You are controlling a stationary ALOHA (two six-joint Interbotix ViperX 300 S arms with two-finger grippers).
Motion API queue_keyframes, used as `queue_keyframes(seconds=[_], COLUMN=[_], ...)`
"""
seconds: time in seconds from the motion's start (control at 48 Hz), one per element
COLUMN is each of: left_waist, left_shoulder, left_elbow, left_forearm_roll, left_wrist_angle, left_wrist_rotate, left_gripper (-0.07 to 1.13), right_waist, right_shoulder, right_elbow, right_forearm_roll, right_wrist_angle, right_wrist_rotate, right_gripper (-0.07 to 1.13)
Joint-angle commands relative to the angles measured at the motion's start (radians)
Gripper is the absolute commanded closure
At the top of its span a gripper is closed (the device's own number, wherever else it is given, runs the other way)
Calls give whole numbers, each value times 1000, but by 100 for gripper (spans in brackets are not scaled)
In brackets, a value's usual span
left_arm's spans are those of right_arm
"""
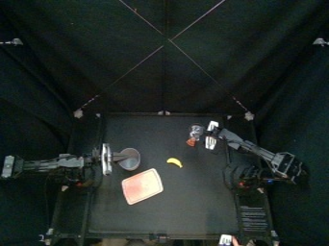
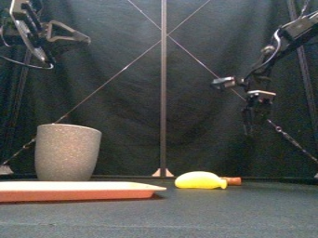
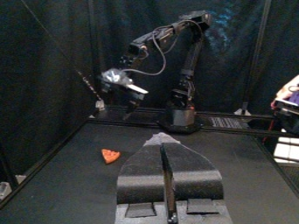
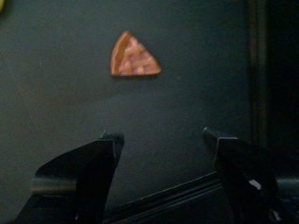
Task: Pick the pie then place it on the pink plate
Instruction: Pick the pie
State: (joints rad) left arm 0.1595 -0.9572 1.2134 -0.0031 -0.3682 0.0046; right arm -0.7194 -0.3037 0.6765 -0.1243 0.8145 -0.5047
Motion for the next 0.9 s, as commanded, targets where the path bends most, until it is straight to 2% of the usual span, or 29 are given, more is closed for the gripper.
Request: queue_keyframes(seconds=[0.021,0.146,0.229,0.354,0.646,0.896], left_waist=[18,31,41,63,103,130], left_shoulder=[5,5,5,5,5,5], left_elbow=[-12,-11,-8,2,5,6], left_forearm_roll=[0,0,0,0,0,0], left_wrist_angle=[-11,-12,-14,-20,-23,-23], left_wrist_rotate=[2,2,2,2,-2,2], left_gripper=[107,107,107,107,107,107], right_waist=[-11,-18,-14,-6,-11,-11], right_shoulder=[80,166,221,302,477,474], right_elbow=[-58,-123,-166,-216,-318,-252], right_forearm_roll=[81,121,103,78,78,78], right_wrist_angle=[49,58,26,-15,44,32], right_wrist_rotate=[-137,-279,-370,-454,-546,-581], right_gripper=[3,3,3,3,3,3])
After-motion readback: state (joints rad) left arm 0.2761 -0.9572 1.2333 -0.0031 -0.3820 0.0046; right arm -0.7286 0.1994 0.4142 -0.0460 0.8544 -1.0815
